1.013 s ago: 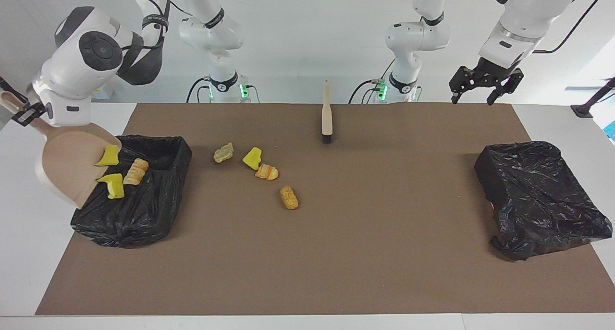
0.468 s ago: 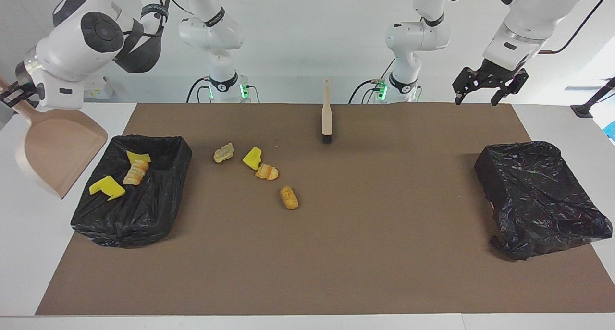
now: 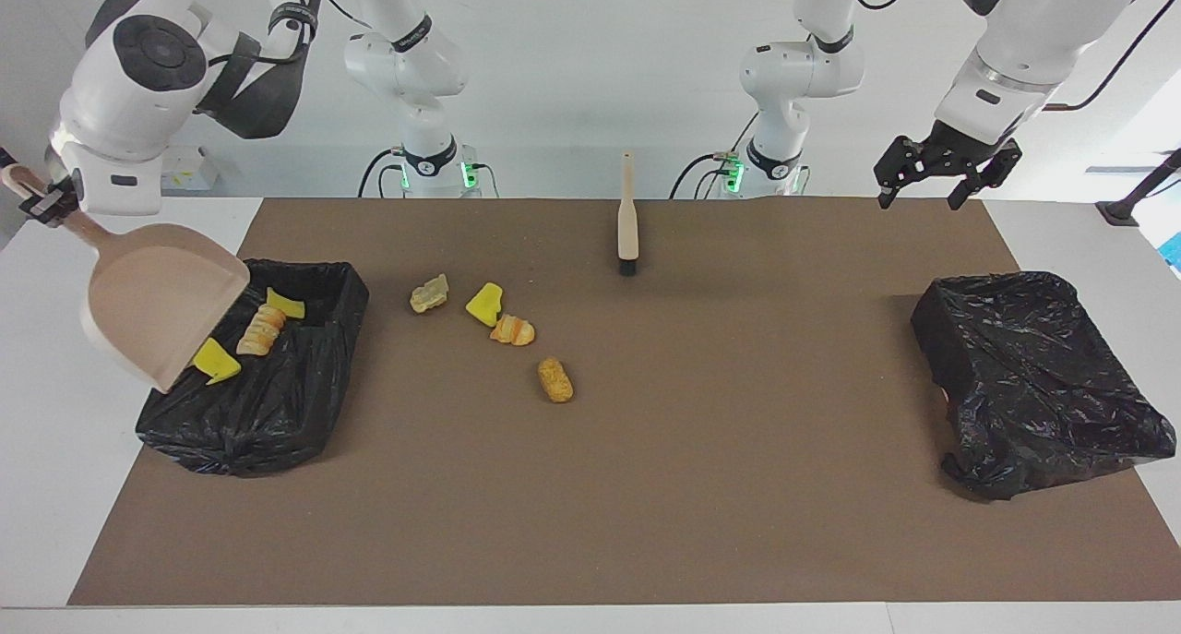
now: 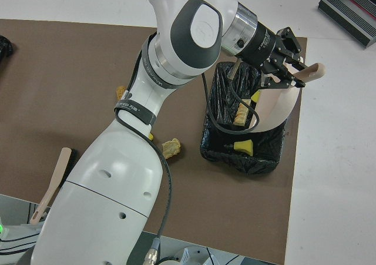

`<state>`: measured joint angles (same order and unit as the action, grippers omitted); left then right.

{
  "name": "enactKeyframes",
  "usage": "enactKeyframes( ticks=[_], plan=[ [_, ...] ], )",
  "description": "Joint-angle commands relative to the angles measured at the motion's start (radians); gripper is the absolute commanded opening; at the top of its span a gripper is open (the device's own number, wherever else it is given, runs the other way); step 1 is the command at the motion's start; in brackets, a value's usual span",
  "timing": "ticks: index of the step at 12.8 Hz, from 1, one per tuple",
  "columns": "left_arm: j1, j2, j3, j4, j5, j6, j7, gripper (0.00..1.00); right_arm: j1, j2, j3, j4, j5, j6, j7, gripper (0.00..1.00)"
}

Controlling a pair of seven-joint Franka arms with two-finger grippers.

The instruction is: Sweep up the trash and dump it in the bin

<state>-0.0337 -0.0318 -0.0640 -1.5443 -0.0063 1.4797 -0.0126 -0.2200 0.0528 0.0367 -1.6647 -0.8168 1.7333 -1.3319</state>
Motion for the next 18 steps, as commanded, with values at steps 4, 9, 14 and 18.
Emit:
enactKeyframes(
  ticks=[4, 9, 14, 18],
  plan=[
    [0.003, 0.061, 0.019, 0.099, 0.011, -0.045, 0.02, 1.0, -0.021, -0.021, 0.003, -0.026, 0.302, 0.006, 0.043, 0.0],
    [-0.005, 0.063, 0.023, 0.102, 0.02, -0.041, 0.02, 1.0, 0.034, -0.059, 0.012, -0.083, 0.419, -0.026, 0.414, 0.0],
    [0.004, 0.047, 0.047, 0.099, 0.02, -0.03, 0.055, 1.0, 0.151, -0.048, 0.014, -0.087, 0.563, -0.109, 0.76, 0.0],
    [0.005, 0.032, 0.044, 0.092, 0.019, -0.029, 0.049, 1.0, 0.287, -0.033, 0.014, -0.109, 0.649, -0.113, 1.044, 0.0]
  ],
)
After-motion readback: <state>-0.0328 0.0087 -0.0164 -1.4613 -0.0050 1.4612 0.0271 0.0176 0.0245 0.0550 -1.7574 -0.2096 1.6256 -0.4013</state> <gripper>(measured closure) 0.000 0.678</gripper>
